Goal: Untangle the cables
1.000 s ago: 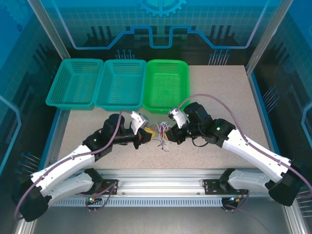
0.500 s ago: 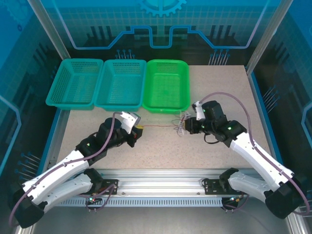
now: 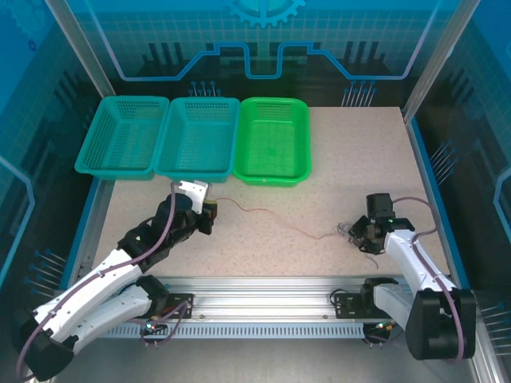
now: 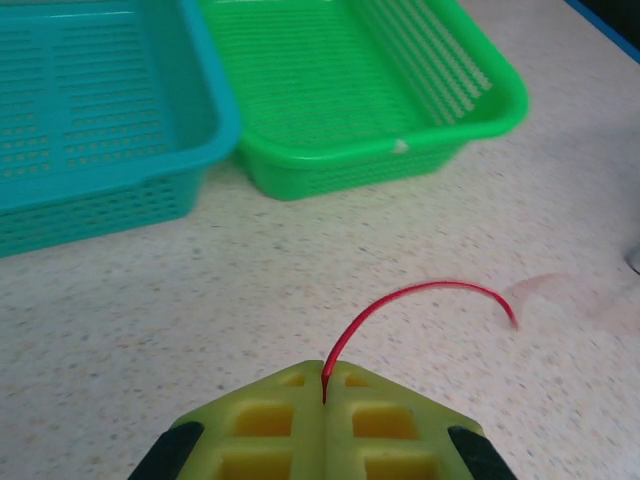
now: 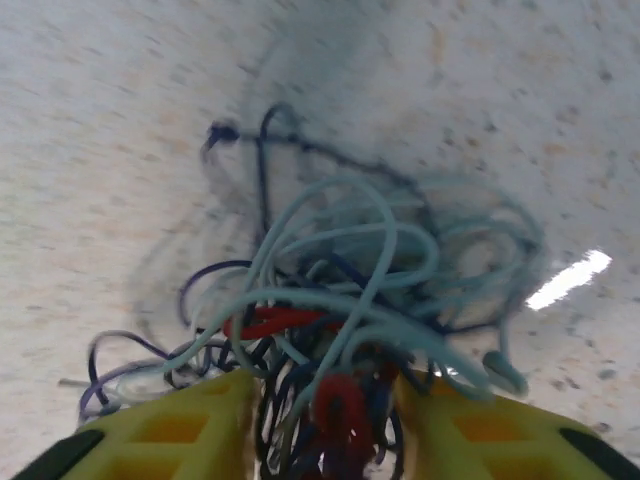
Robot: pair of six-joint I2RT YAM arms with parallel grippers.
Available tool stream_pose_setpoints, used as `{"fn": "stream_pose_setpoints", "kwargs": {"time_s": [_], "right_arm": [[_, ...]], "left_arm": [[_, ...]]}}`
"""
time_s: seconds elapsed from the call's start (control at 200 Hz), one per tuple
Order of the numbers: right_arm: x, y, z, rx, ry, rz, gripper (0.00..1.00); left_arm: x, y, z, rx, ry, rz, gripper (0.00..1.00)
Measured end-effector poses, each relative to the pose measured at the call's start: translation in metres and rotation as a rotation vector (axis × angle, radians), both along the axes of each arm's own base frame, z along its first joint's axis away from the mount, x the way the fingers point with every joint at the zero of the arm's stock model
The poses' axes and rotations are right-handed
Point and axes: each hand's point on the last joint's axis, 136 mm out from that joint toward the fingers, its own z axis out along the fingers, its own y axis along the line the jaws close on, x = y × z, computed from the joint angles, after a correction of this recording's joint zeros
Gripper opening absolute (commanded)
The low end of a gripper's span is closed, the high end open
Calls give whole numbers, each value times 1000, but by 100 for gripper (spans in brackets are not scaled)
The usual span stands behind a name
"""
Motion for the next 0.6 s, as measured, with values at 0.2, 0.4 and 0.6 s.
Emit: {"fn": "stream_pose_setpoints", "kwargs": {"time_s": [0.2, 0.4, 0.6], "right_arm": [[10, 21, 13, -5, -17, 130, 80], [31, 65, 74, -124, -217, 345, 82], [28, 97, 80, -175, -186, 471, 84]], "left_arm": [[-2, 5, -25, -12, 69, 40, 0], [-3, 5, -33, -17, 96, 53, 0], [2, 10, 2, -27, 27, 69, 0]]}}
